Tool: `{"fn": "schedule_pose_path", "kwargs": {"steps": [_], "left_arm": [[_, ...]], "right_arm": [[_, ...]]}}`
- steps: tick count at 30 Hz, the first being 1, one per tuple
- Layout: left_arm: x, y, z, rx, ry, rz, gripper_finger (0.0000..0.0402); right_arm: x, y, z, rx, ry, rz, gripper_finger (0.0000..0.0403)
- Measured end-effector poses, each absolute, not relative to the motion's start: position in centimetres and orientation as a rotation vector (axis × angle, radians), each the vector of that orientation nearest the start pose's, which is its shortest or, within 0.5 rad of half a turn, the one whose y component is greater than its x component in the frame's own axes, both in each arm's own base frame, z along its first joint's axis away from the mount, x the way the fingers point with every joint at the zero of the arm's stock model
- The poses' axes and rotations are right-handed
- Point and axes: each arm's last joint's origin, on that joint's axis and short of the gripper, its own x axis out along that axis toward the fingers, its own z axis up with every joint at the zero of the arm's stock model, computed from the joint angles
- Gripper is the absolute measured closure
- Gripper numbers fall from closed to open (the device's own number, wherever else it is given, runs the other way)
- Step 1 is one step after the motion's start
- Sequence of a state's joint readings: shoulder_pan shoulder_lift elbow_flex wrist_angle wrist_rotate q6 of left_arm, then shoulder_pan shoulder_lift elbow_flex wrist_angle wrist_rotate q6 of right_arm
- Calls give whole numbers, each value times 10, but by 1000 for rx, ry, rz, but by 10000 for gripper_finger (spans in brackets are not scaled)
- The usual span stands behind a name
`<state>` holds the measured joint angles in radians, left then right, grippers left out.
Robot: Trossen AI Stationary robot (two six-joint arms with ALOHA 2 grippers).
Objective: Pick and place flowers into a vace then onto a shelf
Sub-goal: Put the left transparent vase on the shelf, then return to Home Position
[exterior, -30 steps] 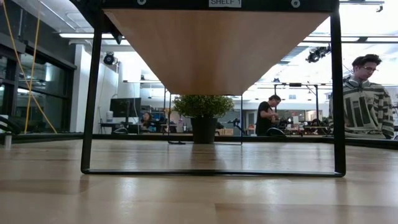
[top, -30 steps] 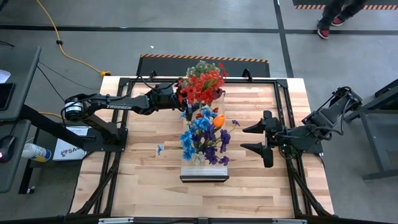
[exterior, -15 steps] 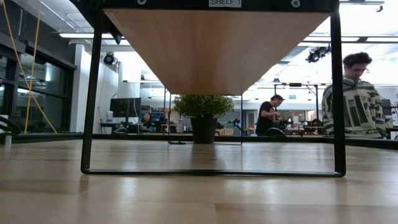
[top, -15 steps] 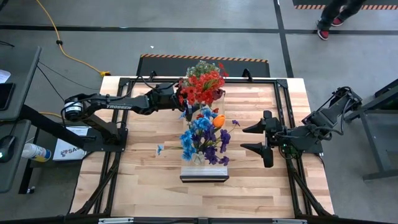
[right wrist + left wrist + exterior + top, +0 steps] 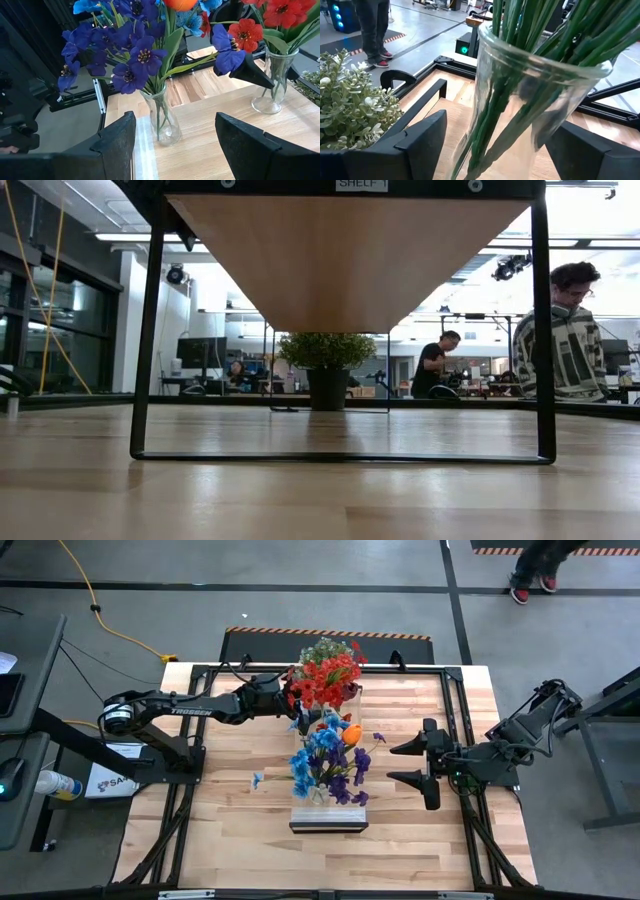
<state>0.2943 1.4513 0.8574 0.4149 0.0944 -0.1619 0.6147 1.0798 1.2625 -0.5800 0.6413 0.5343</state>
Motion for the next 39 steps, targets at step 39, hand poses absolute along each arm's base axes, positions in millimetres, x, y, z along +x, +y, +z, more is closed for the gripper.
{"fn": "schedule_pose_path", "kwargs": {"steps": [39], "left_arm": [[258, 78, 280, -163, 404, 301, 24]], "right_arm": [[176, 103, 405, 282, 312, -128, 141]]}}
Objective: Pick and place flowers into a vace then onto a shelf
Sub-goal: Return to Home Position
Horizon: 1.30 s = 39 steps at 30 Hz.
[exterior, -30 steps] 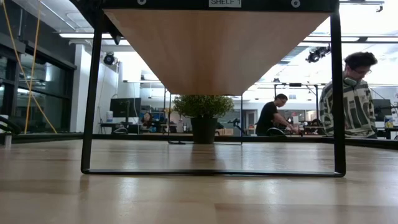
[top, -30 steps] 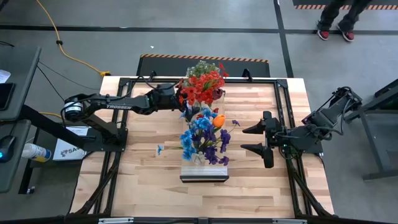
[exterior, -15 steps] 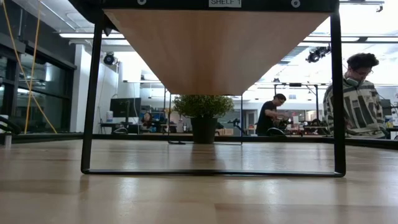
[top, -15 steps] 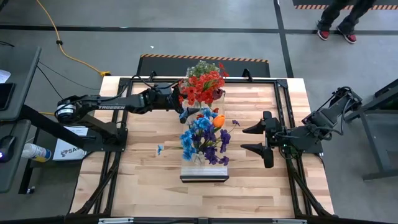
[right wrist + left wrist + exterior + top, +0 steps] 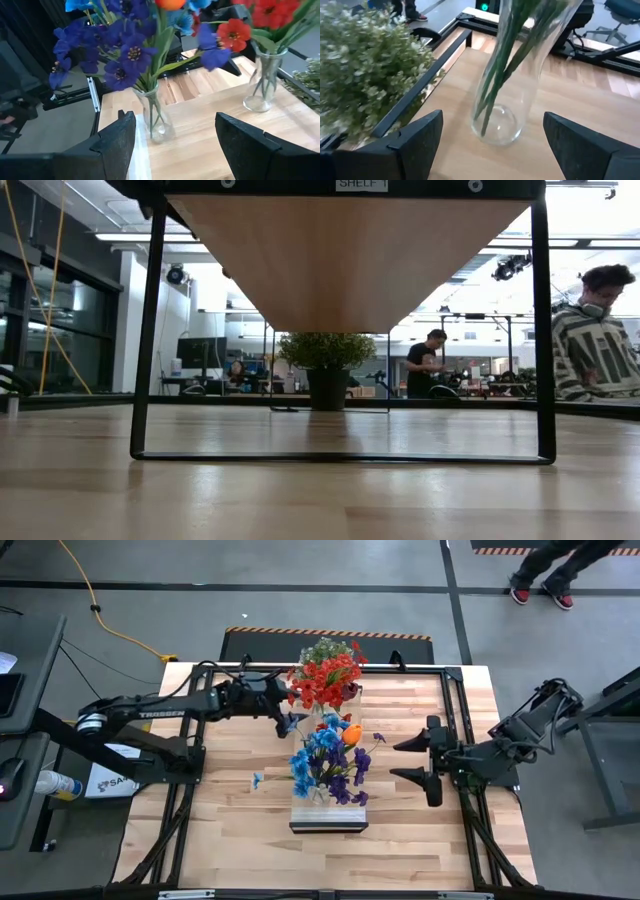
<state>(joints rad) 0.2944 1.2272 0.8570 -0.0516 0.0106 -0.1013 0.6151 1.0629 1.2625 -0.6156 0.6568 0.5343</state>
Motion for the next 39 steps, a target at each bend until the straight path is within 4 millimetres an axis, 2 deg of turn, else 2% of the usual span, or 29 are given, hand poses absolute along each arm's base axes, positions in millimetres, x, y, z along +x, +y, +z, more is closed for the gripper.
{"fn": "schedule_pose_path", "kwargs": {"steps": [9, 15, 20, 26, 34, 39], "left_arm": [[227, 69, 294, -179, 460, 308, 23], [201, 61, 305, -227, 476, 319, 23], [178, 54, 314, -233, 469, 320, 23], [149, 45, 320, -238, 494, 314, 23], [125, 36, 329, -239, 430, 269, 23], [119, 34, 314, -243, 299, 255, 23]], "right_arm": [[155, 88, 408, 291, 336, -147, 141], [138, 78, 401, 253, 446, -141, 141], [126, 67, 395, 262, 488, -247, 141], [108, 59, 396, 215, 431, -337, 141], [81, 52, 399, 229, 381, -289, 141], [70, 50, 398, 190, 327, -303, 141]]}}
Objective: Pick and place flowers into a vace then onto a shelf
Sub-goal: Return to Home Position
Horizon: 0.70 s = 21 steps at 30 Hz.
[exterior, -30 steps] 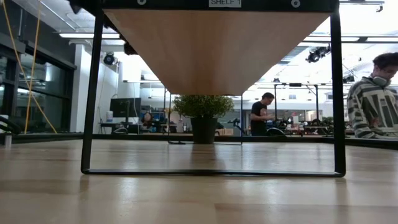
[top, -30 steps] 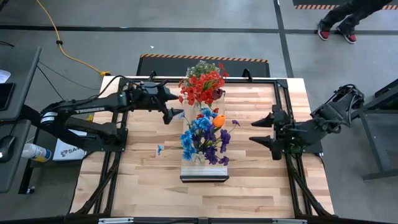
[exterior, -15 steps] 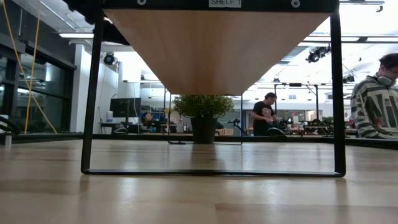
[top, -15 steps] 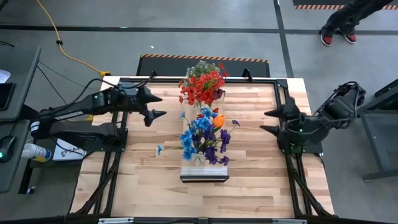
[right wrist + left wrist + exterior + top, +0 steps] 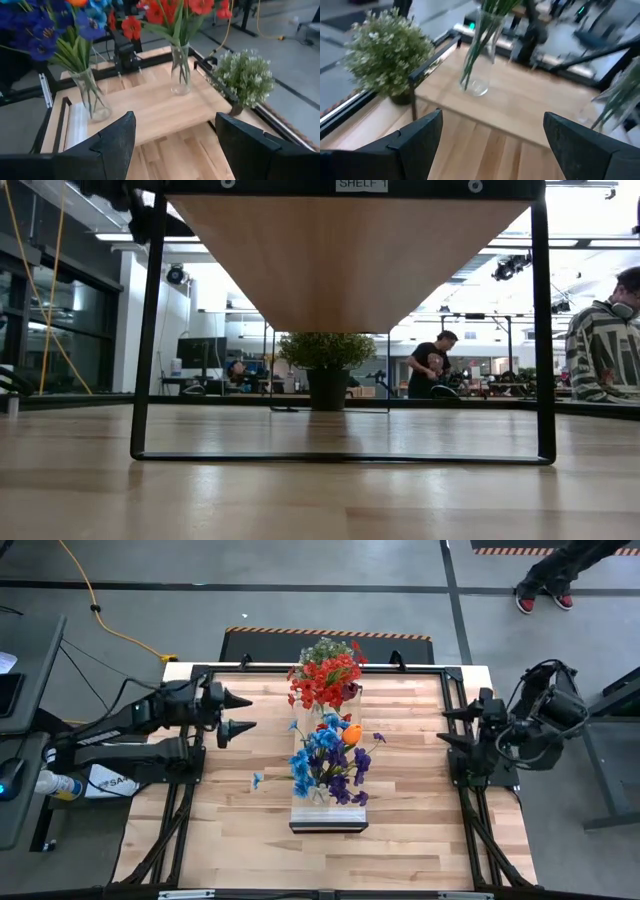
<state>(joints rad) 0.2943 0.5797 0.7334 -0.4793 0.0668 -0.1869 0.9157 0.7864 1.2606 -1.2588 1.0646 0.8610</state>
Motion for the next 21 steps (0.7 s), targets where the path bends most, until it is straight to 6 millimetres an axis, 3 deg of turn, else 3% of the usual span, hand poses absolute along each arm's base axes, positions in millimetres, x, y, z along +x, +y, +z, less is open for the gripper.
{"fn": "schedule_pose_path", "kwargs": {"steps": [5, 10, 21], "left_arm": [[109, 28, 288, -291, 183, 152, 23], [101, 25, 276, -305, 141, 115, 23], [101, 25, 271, -262, 140, 130, 23]], "right_arm": [[66, 52, 398, 187, 298, -276, 141], [63, 50, 399, 176, 261, -294, 141], [35, 6, 399, 161, 251, -267, 141]]}}
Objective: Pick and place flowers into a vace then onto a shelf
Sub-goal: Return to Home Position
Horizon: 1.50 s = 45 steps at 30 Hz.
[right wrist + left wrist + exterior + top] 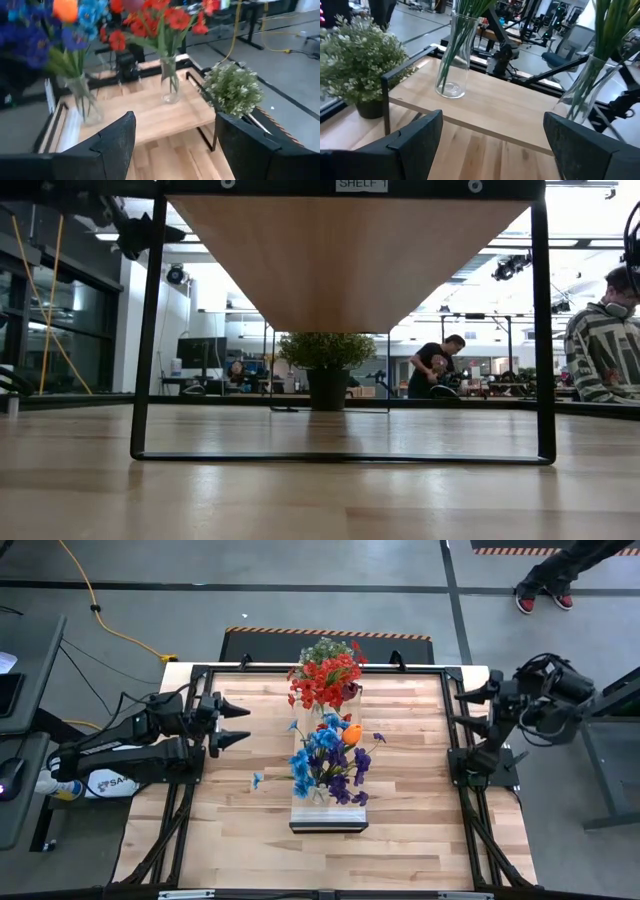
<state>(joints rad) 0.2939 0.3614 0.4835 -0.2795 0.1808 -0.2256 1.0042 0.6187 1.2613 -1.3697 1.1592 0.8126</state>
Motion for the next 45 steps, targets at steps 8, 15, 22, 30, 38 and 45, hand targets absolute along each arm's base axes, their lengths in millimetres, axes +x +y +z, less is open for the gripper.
{"fn": "schedule_pose_path", "kwargs": {"steps": [8, 15, 22, 30, 38, 45], "left_arm": [[101, 27, 272, -243, 124, 196, 23], [101, 27, 271, -394, 120, 194, 23], [101, 23, 271, -275, 154, 59, 23], [109, 23, 259, -183, 58, -40, 23], [114, 24, 236, -201, 47, -53, 23], [117, 25, 220, -207, 30, -54, 23]], "right_arm": [[23, -11, 388, -36, 384, -189, 141], [9, -27, 382, 133, 482, -25, 141], [-5, -55, 382, 164, 233, 133, 141], [-16, -78, 353, 163, 35, 215, 141], [-12, -72, 340, 158, 34, 196, 141], [-2, -53, 326, 165, 54, 155, 141]]}}
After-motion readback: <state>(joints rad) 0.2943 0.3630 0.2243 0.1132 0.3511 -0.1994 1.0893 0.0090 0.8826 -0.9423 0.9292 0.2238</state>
